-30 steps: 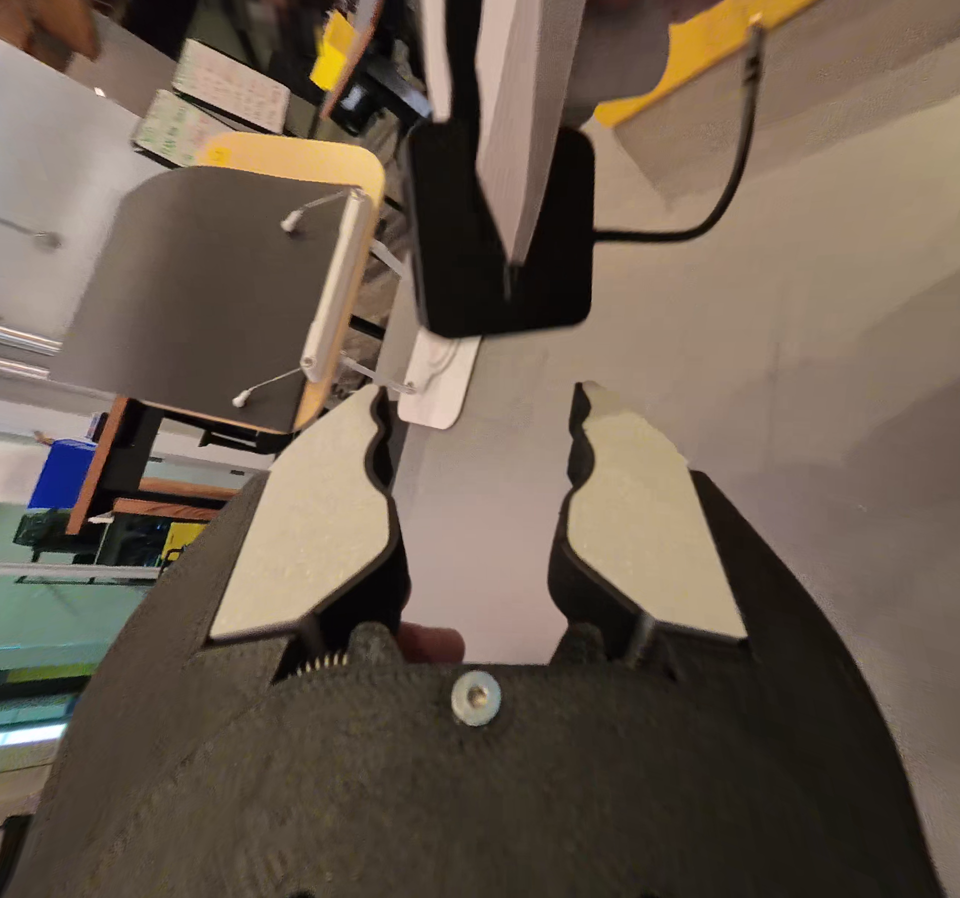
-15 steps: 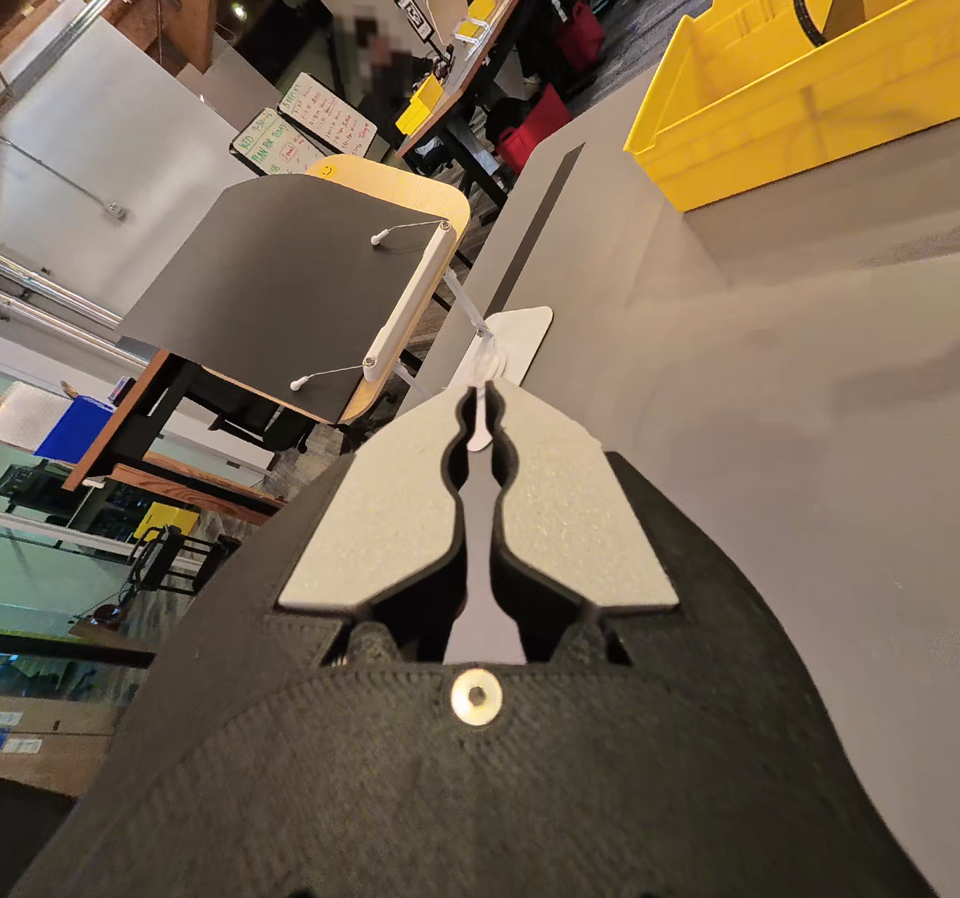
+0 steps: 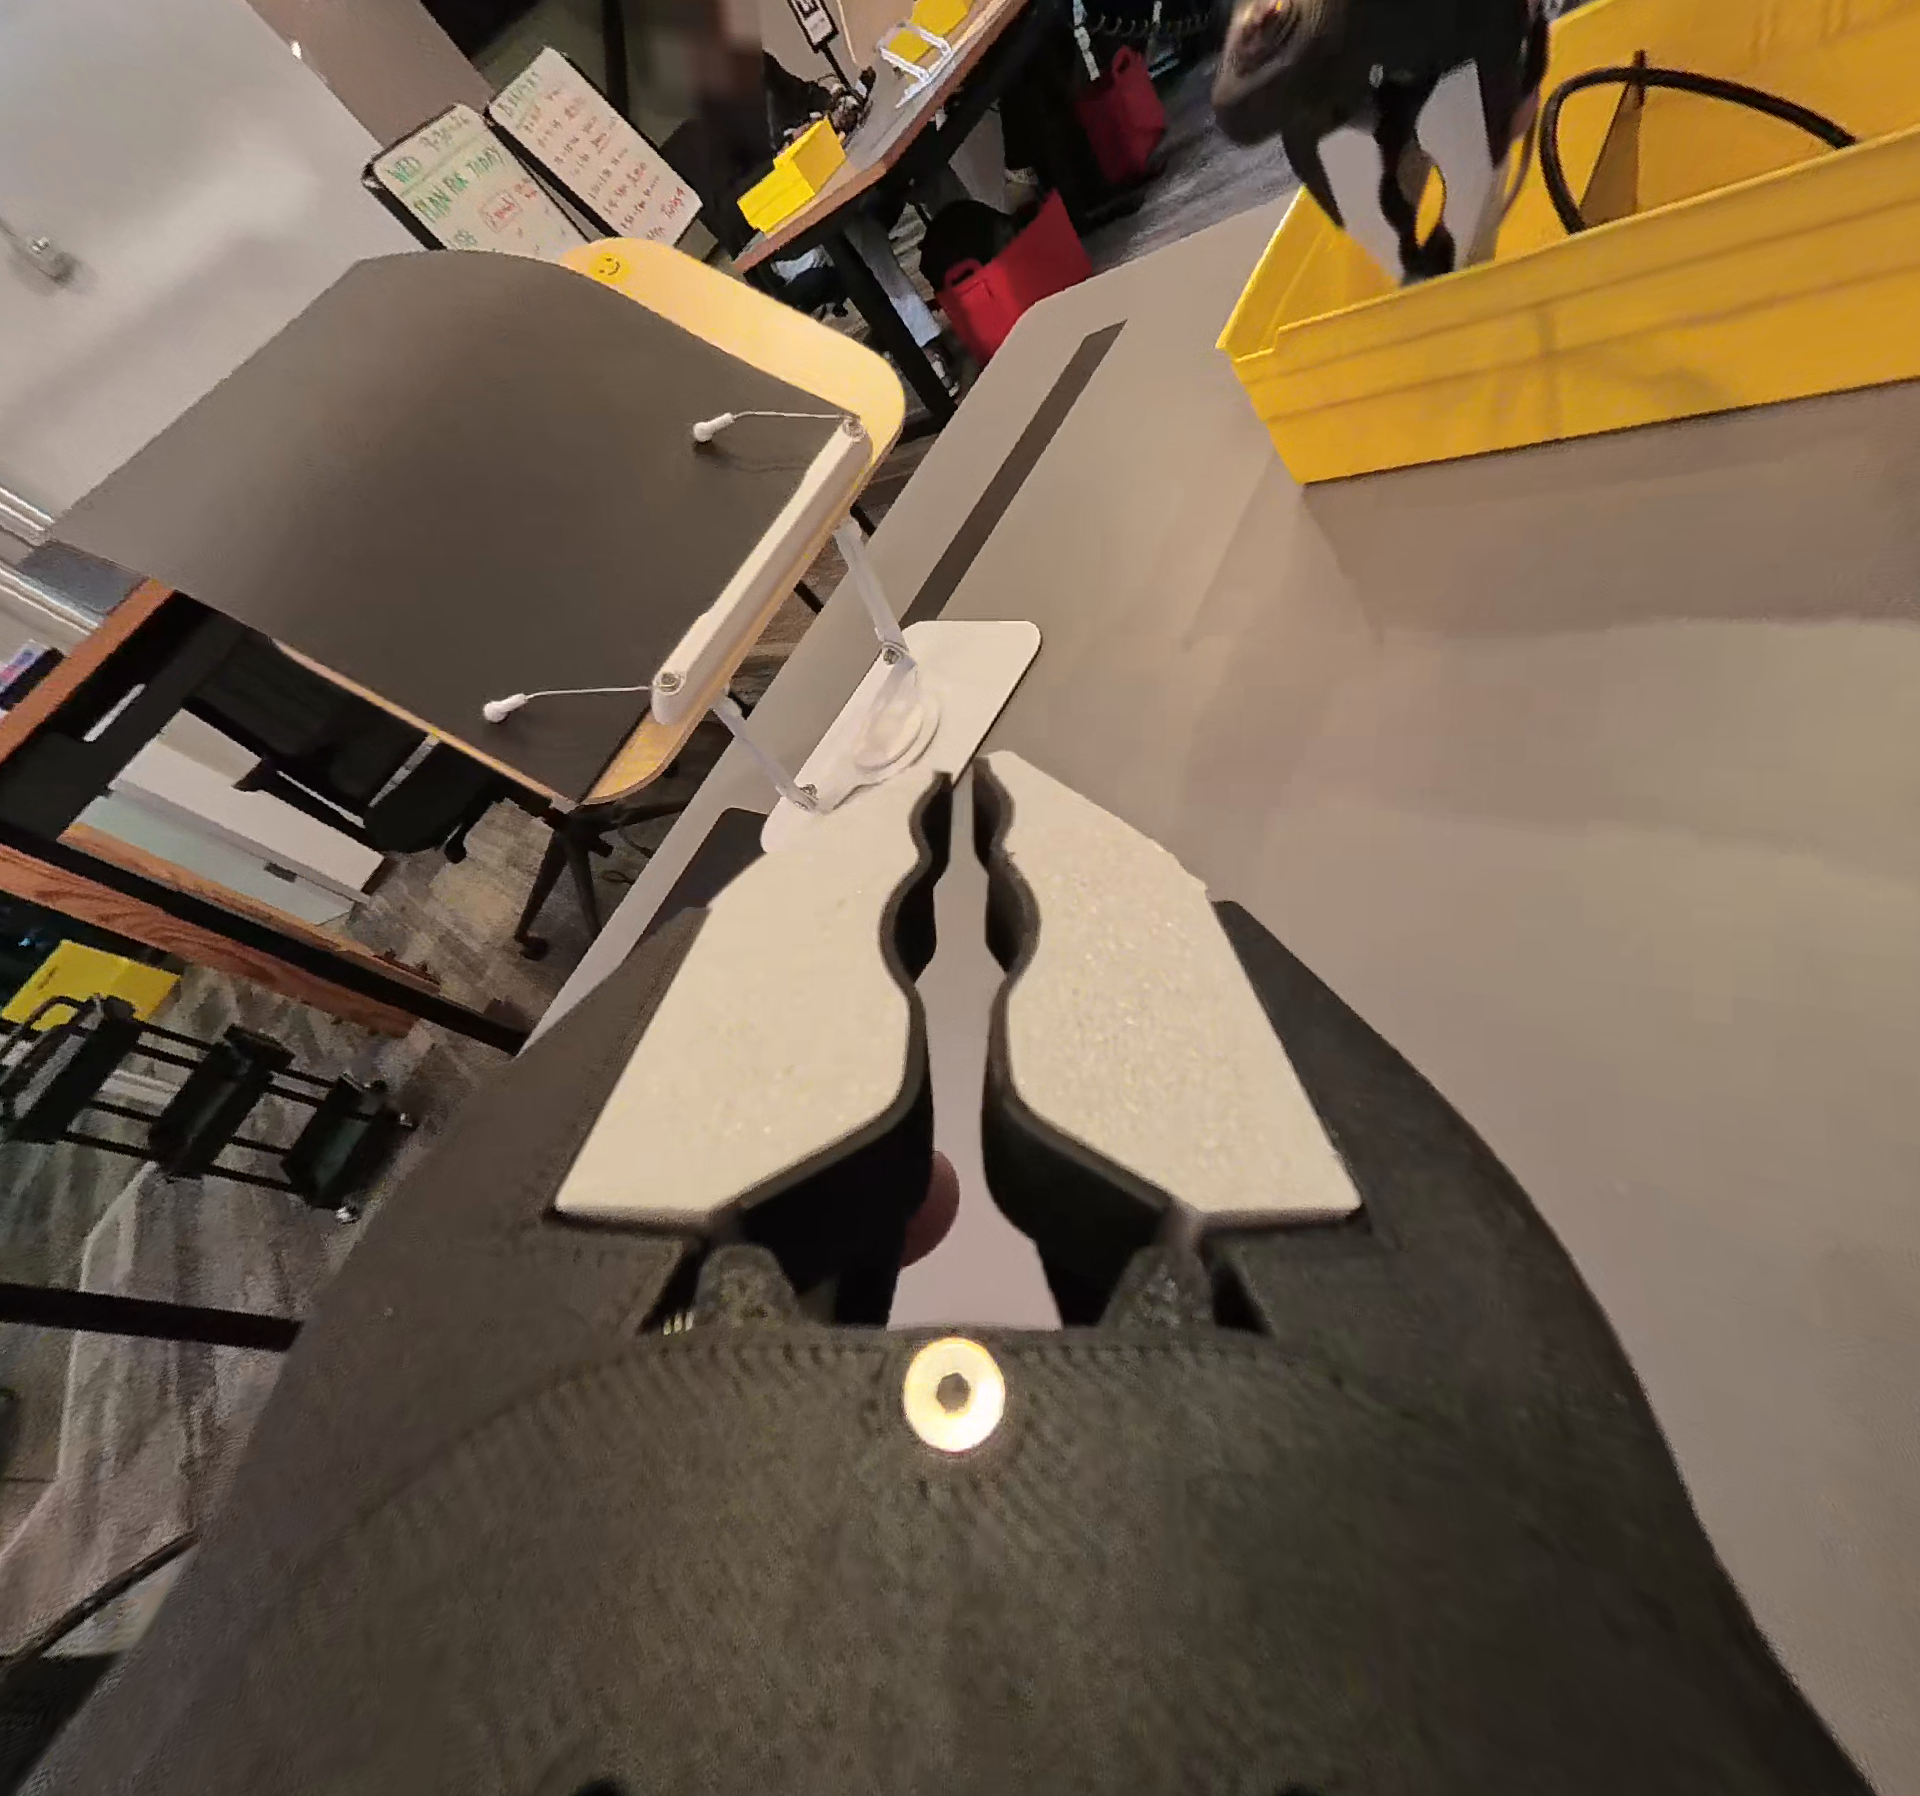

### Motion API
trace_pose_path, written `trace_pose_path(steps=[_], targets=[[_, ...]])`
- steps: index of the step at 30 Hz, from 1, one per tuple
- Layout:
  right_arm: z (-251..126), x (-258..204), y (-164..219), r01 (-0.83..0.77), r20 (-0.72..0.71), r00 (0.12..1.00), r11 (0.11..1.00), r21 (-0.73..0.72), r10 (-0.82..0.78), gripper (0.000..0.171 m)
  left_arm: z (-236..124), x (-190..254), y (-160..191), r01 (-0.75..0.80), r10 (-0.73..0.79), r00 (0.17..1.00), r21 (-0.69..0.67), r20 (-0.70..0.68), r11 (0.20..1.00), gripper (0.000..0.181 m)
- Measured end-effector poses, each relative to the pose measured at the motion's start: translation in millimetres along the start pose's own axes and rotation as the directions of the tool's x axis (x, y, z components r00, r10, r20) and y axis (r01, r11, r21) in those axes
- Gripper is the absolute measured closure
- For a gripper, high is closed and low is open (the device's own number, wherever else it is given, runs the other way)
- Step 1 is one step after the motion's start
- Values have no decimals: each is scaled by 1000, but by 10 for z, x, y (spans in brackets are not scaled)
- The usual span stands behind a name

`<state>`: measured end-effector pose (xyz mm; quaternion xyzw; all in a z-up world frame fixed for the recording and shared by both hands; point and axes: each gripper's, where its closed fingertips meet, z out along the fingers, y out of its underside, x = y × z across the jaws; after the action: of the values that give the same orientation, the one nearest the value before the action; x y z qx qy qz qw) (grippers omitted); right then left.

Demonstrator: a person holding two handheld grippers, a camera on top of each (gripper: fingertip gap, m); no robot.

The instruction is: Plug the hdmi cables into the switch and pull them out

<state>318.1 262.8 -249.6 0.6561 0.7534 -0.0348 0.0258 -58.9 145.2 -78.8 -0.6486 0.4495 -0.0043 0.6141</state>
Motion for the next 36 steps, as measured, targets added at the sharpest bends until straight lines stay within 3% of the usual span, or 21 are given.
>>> trace_pose_path(steps=[3, 6, 8, 14, 18, 22, 25, 28, 31, 35, 36], targets=[[171, -25, 19, -4, 79, 997, 1000, -17, 6, 160, 16, 12, 18, 44, -43, 999, 2, -29, 999, 155], [241, 83, 98, -7, 48, 999, 996, -90, 11, 144, 39, 51, 55, 69, -70, 996, -12, -62, 998, 132], [166, 202, 90, -15, -21, 1000, 995, -103, 13, 132, 46, 63, 70, 82, -83, 994, -17, -73, 996, 119], [-485, 514, 20, -36, -338, 941, 992, -117, -6, 140, -14, -28, -28, 137, -135, 988, 24, -78, 990, 88], [-992, 497, -237, -5, -528, 849, 998, -62, -29, 143, -204, -334, -57, 135, -135, 991, 23, 6, 991, 98], [-1289, 206, -725, 107, -614, 787, 993, 52, -53, 144, -588, -836, -129, 107, -114, 978, 52, 174, 993, 126], [-1443, -47, -1082, 201, -674, 734, 975, 99, -83, 149, -900, -1190, -54, 70, -63, 948, -11, 312, 997, 146], [-1588, -272, -1453, 270, -724, 687, 946, 176, -61, 162, -1161, -1483, 149, 71, -15, 902, -112, 431, 991, 181], [-1667, -460, -1803, 315, -745, 667, 910, 269, -10, 171, -1292, -1623, 403, 86, 22, 886, -209, 464, 974, 181], [-1566, -686, -2223, 364, -729, 684, 858, 362, 18, 171, -1349, -1767, 777, 91, 84, 858, -312, 507, 946, 181], [-1522, -727, -2303, 371, -723, 691, 849, 378, 20, 171, -1336, -1771, 869, 100, 83, 863, -328, 498, 939, 171]])
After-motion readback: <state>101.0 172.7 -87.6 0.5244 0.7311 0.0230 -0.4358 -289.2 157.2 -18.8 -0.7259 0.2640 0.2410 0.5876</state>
